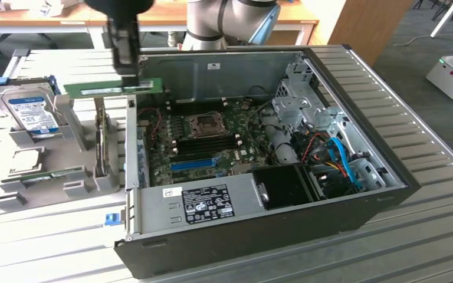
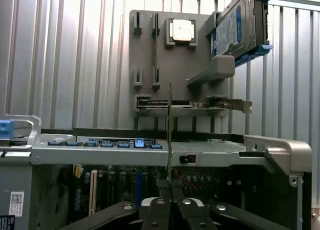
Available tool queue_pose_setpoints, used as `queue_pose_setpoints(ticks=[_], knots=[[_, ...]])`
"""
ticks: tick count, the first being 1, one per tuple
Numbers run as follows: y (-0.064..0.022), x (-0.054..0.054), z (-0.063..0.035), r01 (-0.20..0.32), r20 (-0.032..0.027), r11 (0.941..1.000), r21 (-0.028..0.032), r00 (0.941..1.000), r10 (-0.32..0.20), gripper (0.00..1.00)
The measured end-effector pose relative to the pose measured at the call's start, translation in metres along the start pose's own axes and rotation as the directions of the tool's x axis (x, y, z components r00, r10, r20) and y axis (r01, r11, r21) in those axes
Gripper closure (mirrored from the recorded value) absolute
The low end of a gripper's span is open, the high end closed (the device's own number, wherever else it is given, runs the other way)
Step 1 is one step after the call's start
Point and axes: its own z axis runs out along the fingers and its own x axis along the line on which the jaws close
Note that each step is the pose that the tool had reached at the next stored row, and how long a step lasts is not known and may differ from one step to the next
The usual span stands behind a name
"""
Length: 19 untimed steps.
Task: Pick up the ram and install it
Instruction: 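Pick up the ram and move it above insertion slot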
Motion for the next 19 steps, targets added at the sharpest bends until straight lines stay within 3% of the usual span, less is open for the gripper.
queue_pose_setpoints(ticks=[19], knots=[[-0.0819,0.002,-0.0038,0.000,-0.0001,1.0000,-0.0001,1.0000,0.000,0.88]])
